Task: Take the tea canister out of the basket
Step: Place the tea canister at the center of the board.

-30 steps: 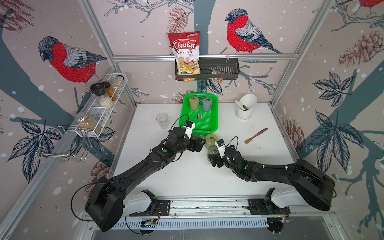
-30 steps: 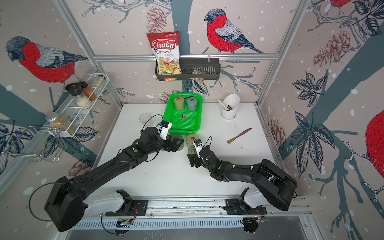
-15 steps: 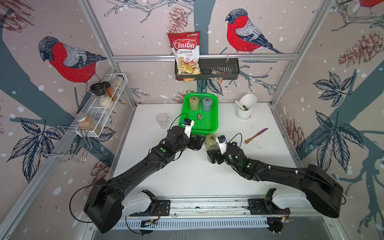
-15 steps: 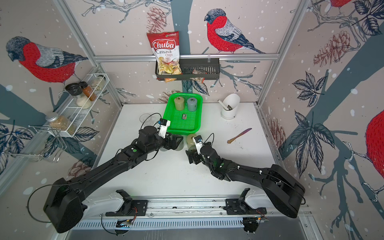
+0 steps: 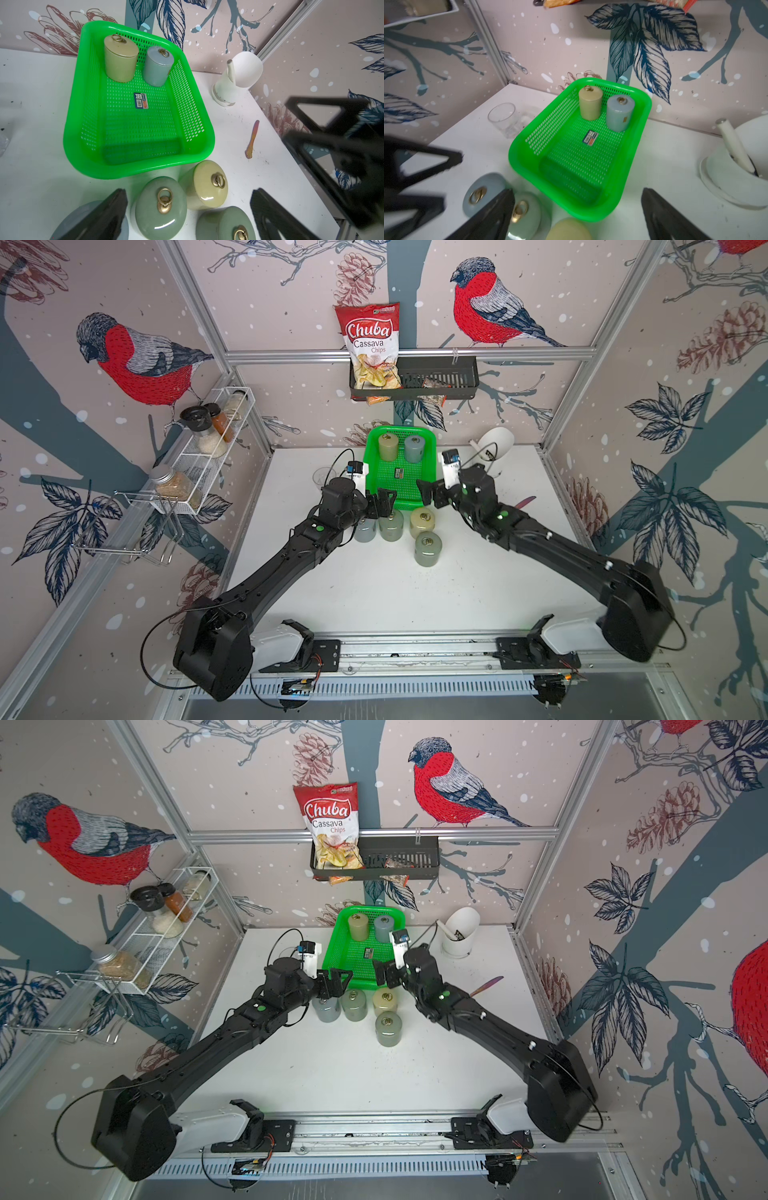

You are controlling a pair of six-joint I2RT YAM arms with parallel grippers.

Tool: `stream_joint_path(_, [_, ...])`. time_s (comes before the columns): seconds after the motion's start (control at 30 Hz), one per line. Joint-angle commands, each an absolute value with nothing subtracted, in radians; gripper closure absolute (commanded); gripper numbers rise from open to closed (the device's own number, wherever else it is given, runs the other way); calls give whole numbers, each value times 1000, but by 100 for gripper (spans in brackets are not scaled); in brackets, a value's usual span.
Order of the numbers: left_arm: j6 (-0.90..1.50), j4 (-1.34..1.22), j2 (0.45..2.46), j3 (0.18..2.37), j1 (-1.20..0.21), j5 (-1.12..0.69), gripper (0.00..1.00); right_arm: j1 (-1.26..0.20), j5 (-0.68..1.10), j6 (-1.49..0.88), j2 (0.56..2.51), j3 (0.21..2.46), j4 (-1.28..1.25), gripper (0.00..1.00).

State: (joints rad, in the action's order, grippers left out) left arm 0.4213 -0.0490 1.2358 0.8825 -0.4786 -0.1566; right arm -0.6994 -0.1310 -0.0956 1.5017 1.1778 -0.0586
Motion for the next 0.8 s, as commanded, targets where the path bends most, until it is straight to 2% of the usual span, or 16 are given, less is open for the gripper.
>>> stream_joint_path(0.0, [430,-72,1224,894,-472,-162,3,-653,-93,-50,1678,1396,184,0])
stream_joint_path(0.17, [406,-45,1167,871,-467,-111,3,-585,-31,-25,2011,1811,387,0])
stream_joint_path(0.37, [384,-37,1110,823,-446,-98,3,-544,-22,-12,2252,2092,444,0])
stream_joint_path(0.67, [374,-44,1124,796,-440,-109,3,-488,3,-24,2424,2236,322,0])
stream_joint_path(0.77, [372,-47,1127,792,-440,-104,3,-480,70,8,2448,2247,284,0])
